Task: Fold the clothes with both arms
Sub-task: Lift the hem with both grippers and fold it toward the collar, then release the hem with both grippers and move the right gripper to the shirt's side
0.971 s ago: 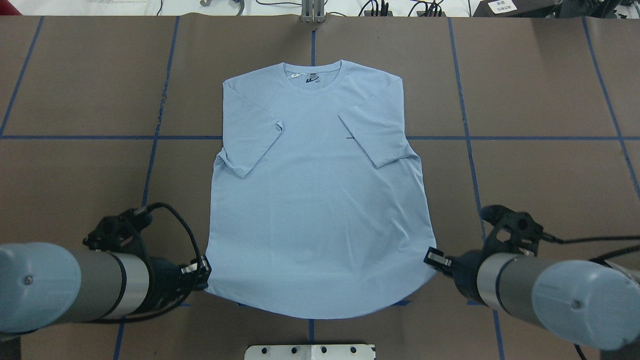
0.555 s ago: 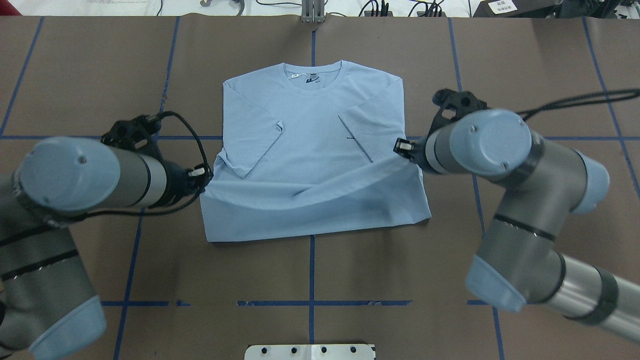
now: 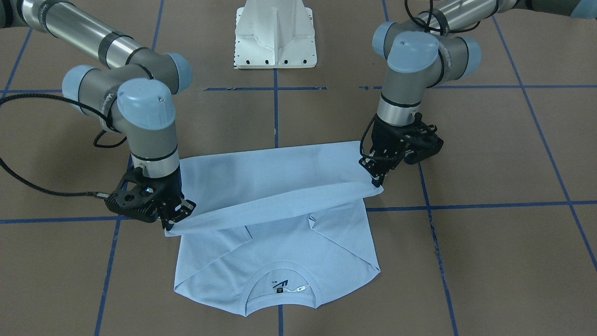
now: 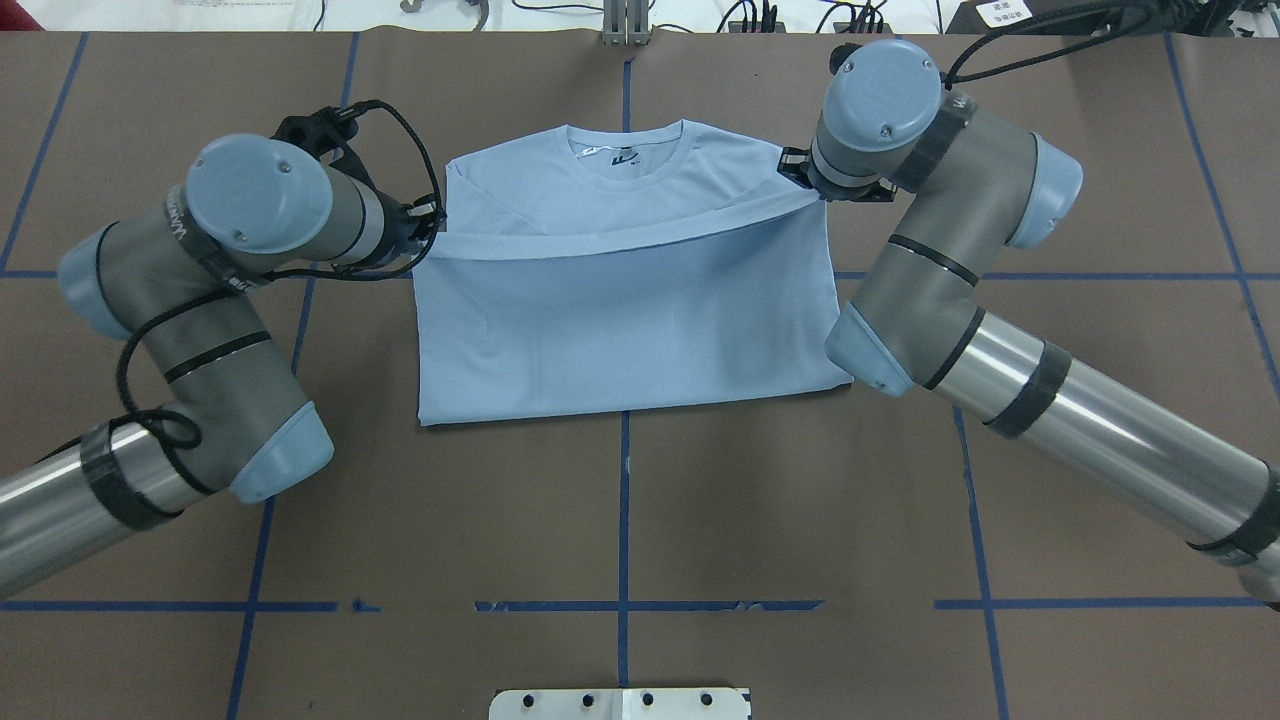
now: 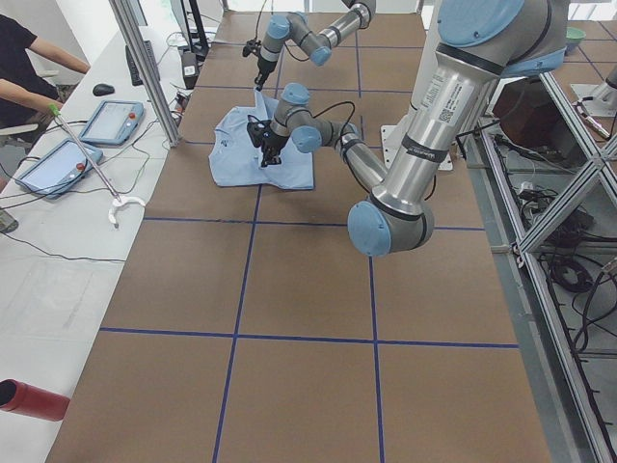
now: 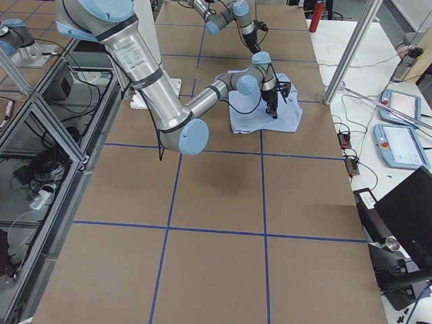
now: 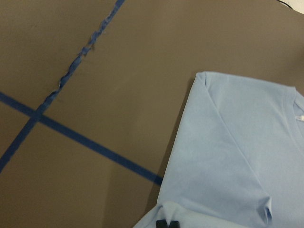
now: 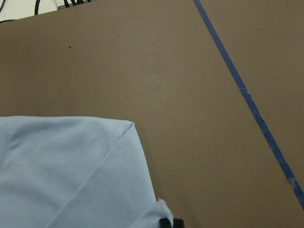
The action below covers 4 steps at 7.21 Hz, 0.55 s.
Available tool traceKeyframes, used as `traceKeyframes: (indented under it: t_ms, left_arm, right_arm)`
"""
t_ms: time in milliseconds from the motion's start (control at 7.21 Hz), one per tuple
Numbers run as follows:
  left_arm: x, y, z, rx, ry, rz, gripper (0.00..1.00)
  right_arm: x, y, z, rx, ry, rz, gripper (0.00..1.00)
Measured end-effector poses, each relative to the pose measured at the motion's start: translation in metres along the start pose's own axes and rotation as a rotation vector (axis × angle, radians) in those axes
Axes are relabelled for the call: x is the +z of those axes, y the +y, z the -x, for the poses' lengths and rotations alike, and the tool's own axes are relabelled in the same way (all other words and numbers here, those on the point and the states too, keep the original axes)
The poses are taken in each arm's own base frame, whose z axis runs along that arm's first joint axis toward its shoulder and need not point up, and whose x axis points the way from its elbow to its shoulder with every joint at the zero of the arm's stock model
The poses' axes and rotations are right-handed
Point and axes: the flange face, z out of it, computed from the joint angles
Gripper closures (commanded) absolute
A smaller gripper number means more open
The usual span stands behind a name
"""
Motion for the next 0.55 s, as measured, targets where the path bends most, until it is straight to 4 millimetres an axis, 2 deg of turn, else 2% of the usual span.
traceKeyframes:
  t_ms: [277,416,555]
  left_arm:
    - [0.043,-0.024,-0.018,-0.002,0.007,-0.055,1.00]
    - [0.056,-0.034,-0.017,0.017,0.012,-0.073,1.00]
    - [0.064,-0.041,-0.014,0.033,0.011,-0.084,0.94]
  right_arm:
    - [0.030,-0.018,0.023,0.004,-0.002,-0.011,1.00]
    - [0.039,-0.023,0.031,0.006,0.003,-0.015,1.00]
    - [0.046,-0.025,0.033,0.007,0.005,-0.021,1.00]
